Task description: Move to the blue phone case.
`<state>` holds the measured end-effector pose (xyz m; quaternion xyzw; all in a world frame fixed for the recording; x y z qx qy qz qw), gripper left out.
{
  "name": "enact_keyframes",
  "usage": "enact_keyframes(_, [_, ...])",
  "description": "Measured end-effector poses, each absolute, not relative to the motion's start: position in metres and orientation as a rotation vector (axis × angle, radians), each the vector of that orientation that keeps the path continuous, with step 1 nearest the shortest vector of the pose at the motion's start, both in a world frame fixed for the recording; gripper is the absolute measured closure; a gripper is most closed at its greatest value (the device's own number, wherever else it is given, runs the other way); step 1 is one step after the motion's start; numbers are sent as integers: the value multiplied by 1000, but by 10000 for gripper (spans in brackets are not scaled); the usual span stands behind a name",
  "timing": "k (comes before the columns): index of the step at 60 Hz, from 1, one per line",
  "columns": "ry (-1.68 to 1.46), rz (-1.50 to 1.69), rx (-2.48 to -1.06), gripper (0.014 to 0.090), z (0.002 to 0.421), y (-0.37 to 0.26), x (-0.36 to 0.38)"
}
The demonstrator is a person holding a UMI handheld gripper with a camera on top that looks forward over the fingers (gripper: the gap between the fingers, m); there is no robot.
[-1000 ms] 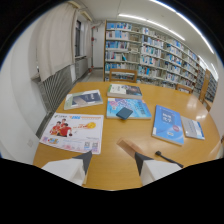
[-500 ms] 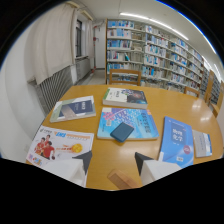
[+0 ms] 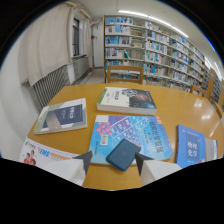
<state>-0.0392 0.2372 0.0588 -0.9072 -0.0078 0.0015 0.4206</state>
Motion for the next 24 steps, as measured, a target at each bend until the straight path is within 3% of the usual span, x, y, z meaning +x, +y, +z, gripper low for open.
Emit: enact_keyframes(24, [-5, 3, -2280, 203, 51, 245, -39])
